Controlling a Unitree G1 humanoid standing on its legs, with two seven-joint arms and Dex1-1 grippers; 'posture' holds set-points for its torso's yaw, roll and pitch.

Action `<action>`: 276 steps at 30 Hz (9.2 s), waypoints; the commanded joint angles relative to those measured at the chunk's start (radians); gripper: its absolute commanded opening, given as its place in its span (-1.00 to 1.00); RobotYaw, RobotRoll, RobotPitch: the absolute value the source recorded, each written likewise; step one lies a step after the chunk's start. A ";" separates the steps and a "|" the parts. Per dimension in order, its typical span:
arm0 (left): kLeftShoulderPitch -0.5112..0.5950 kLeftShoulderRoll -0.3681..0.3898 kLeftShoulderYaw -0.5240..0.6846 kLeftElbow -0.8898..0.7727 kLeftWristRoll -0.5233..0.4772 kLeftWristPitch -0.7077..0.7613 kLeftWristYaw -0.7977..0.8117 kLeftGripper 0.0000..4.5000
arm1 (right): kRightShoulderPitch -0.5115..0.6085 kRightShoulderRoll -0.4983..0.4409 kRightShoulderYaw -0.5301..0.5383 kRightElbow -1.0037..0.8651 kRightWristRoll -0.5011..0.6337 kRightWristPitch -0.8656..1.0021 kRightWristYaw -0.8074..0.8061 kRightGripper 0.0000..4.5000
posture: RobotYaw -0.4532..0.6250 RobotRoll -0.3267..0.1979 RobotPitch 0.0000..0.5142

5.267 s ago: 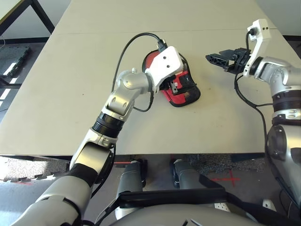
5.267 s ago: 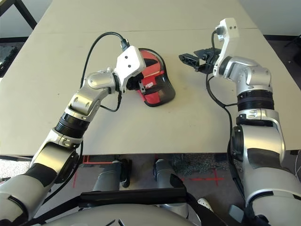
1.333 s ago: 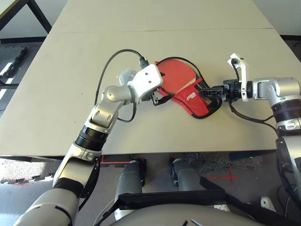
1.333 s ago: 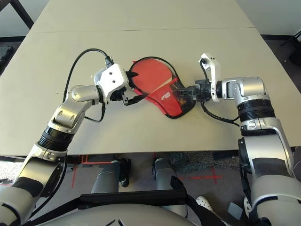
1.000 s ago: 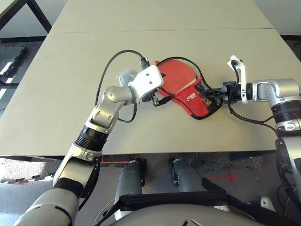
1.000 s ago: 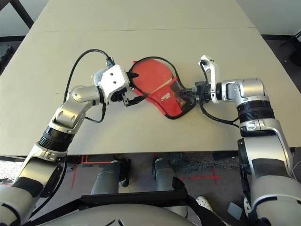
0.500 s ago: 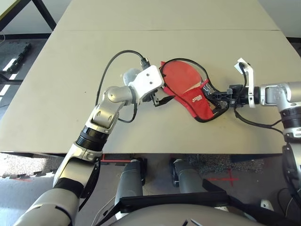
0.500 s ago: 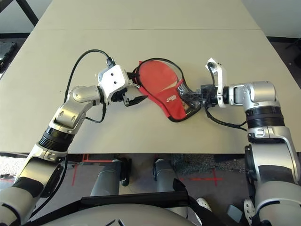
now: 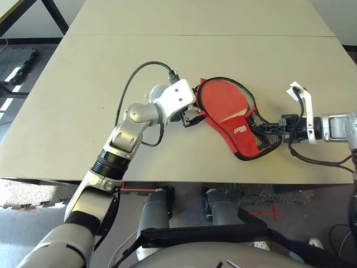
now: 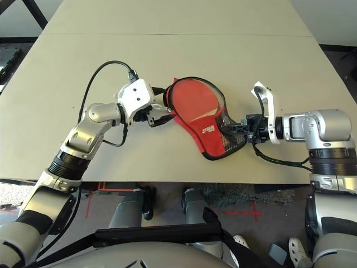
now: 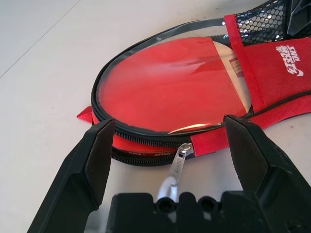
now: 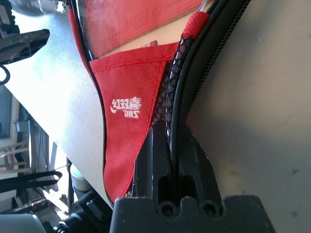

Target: Store the ping-pong paddle in its case and zip it.

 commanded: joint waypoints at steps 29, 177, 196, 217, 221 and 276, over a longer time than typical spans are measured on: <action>0.000 0.027 -0.014 0.010 0.019 -0.018 -0.018 1.00 | -0.308 -0.078 0.223 0.541 -0.304 -1.073 0.326 0.99 | -0.20 0.25 -0.21; -0.838 -0.415 0.251 1.236 0.195 -0.425 0.536 -1.00 | -0.291 0.199 0.339 0.857 -0.655 -1.645 0.327 0.60 | -0.43 0.25 0.04; -0.878 -0.370 0.309 1.201 0.156 -0.407 0.412 0.97 | -0.285 0.198 0.343 0.853 -0.650 -1.640 0.306 1.00 | -0.39 0.25 0.03; -0.543 -0.143 0.126 0.754 0.121 -0.259 -0.195 0.97 | -0.331 0.202 0.329 0.915 -0.644 -1.653 0.287 1.00 | -0.33 0.25 -0.04; -0.373 -0.106 0.091 0.478 0.078 -0.107 -0.270 0.97 | -0.331 0.199 0.324 0.923 -0.642 -1.654 0.282 1.00 | -0.33 0.25 -0.09; -0.024 -0.137 -0.142 0.160 0.117 0.349 -0.045 0.97 | -0.649 0.298 0.030 1.217 -0.516 -1.435 -0.065 1.00 | -0.32 0.25 -0.19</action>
